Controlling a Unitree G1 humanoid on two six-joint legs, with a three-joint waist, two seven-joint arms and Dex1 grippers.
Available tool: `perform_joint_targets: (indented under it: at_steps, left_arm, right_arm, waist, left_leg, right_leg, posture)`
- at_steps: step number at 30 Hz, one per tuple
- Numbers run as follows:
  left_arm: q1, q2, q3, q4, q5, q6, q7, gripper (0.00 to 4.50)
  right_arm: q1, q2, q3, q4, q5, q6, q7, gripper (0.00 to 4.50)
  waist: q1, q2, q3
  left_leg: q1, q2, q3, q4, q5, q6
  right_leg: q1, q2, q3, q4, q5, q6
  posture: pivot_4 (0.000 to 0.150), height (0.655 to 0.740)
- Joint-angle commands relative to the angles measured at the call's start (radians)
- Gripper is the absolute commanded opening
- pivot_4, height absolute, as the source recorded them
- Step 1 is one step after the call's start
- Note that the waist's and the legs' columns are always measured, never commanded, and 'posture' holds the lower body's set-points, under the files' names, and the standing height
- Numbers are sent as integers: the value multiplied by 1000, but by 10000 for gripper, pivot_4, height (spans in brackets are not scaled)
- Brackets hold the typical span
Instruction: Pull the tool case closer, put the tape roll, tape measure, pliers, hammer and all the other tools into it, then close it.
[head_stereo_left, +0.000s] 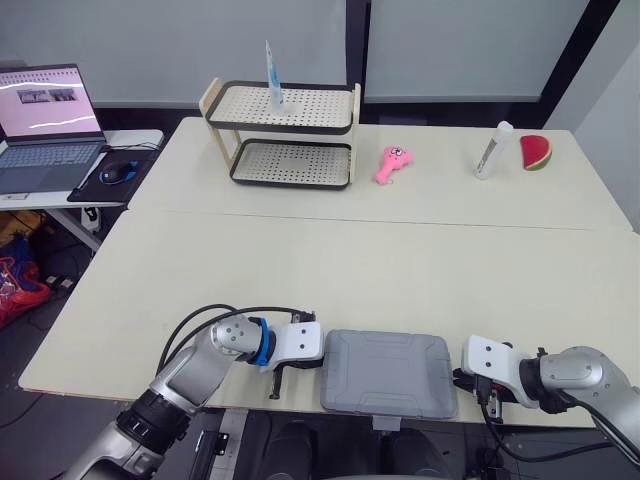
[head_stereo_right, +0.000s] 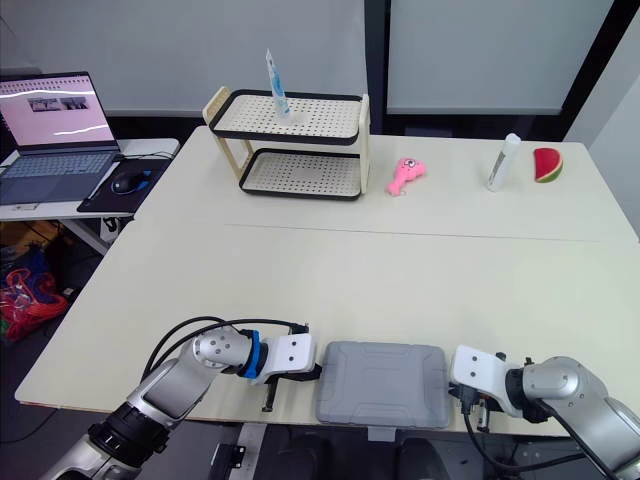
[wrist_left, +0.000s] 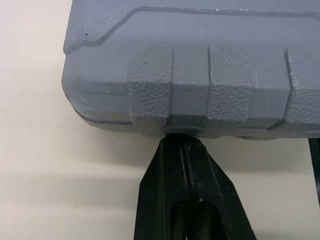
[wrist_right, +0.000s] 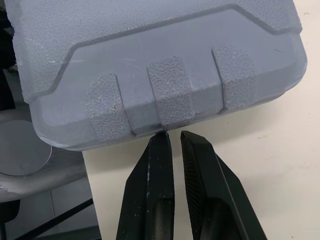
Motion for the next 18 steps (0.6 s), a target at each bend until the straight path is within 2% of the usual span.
perform_joint_targets:
  at_steps: [1, 4, 6, 9, 13, 18]
  left_arm:
    - [23, 48, 57, 22, -6, -51, 22, 0]
    - [32, 98, 140, 94, -44, -131, 38, 0]
    - [30, 116, 194, 147, -89, -195, 33, 0]
    - [11, 120, 323, 231, -214, -216, 3, 5431]
    - [-9, 144, 458, 366, -312, -312, -47, 17561]
    - [-62, 137, 532, 439, -363, -272, -30, 32858]
  right_arm:
    - [10, -41, -73, 55, -26, -81, 5, 2919]
    - [5, -64, -144, 149, -22, -178, 15, 2919]
    - [-5, -69, -186, 214, -2, -236, 37, 7993]
    - [-37, -62, -260, 289, 64, -294, 94, 12348]
    - [-108, -23, -331, 357, 153, -337, 140, 18453]
    - [-173, 15, -353, 404, 165, -336, 128, 27181]
  waist:
    - [0, 0, 0]
    - [0, 0, 0]
    - [-2, 0, 0]
    - [-2, 0, 0]
    - [-7, 0, 0]
    - [-6, 0, 0]
  left_leg:
    - [0, 0, 0, 0, 0, 0]
    - [1, 0, 0, 0, 0, 0]
    - [1, 1, 0, 0, 0, 0]
    - [1, 1, 1, 0, 0, 0]
    - [1, 1, 1, 0, 2, -3]
    - [2, 0, 0, 0, 2, -4]
  right_leg:
    - [0, 0, 0, 0, 0, 0]
    - [0, 0, 0, 0, 0, 0]
    - [0, 0, 0, 0, 0, 0]
    - [0, 0, 0, 0, 0, 0]
    - [0, 0, -1, 0, 0, 0]
    - [2, -1, -2, 0, 0, 0]
  posture:
    - [1500, 7400]
    - [1500, 7400]
    - [1500, 7400]
    - [1500, 7400]
    - [1500, 7400]
    - [1500, 7400]
